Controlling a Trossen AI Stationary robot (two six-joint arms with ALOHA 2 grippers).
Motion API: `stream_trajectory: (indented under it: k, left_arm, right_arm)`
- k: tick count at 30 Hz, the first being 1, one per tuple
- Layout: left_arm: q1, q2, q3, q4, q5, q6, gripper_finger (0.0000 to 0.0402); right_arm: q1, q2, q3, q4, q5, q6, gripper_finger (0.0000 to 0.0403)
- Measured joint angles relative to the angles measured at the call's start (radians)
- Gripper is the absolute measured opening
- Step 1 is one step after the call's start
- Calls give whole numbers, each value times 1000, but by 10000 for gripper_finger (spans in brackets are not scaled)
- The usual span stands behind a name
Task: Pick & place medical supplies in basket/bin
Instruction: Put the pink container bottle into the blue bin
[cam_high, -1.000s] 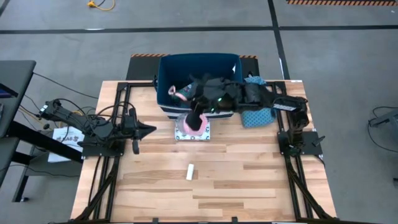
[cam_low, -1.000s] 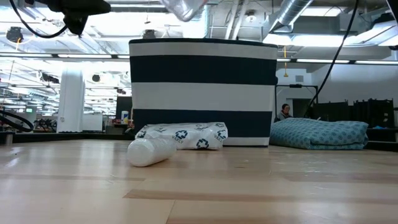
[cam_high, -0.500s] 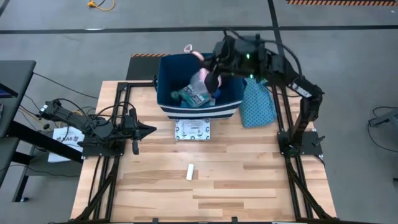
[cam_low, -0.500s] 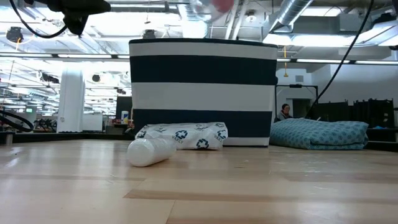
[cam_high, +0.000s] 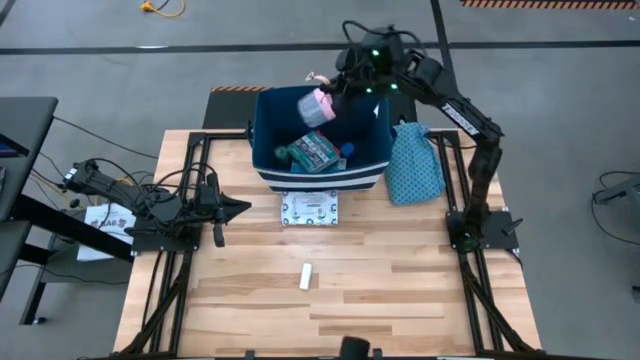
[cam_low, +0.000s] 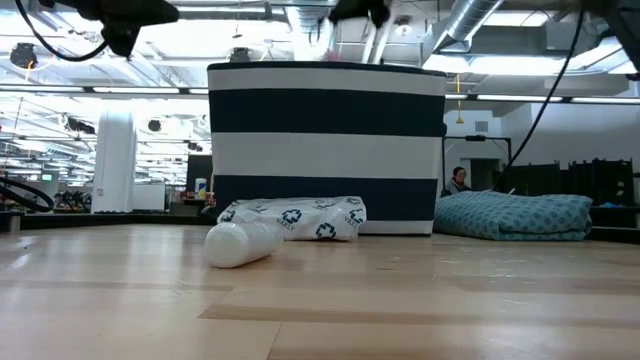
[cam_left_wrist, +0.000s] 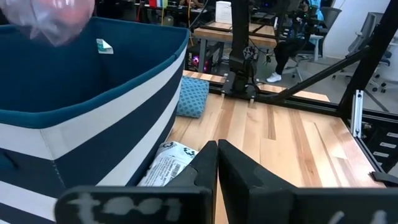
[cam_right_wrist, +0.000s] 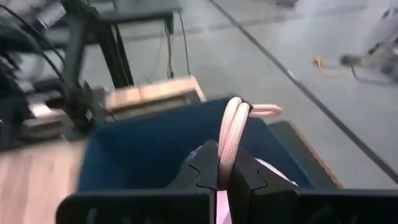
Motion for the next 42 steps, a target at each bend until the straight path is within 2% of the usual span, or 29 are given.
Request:
stream_trajectory:
  k: [6, 22, 32, 36, 42]
  left_arm:
    - [0, 0, 0, -9, -7, -1, 0]
    - [0, 0, 0, -10, -28, -5, 0]
    - [0, 0, 0, -12, -33, -11, 0]
    - [0, 0, 0, -15, -43, -13, 0]
    - [0, 0, 0, -21, -47, -24, 0]
  right_arm:
    - [-32, 109, -1, -60, -28, -68, 1]
    - [-52, 344, 1, -207, -16, -210, 1]
    - [-57, 397, -1, -216, -20, -235, 1]
    - [-62, 398, -1, -230, -23, -228, 14]
    - [-49, 396, 2, -238, -18, -224, 62]
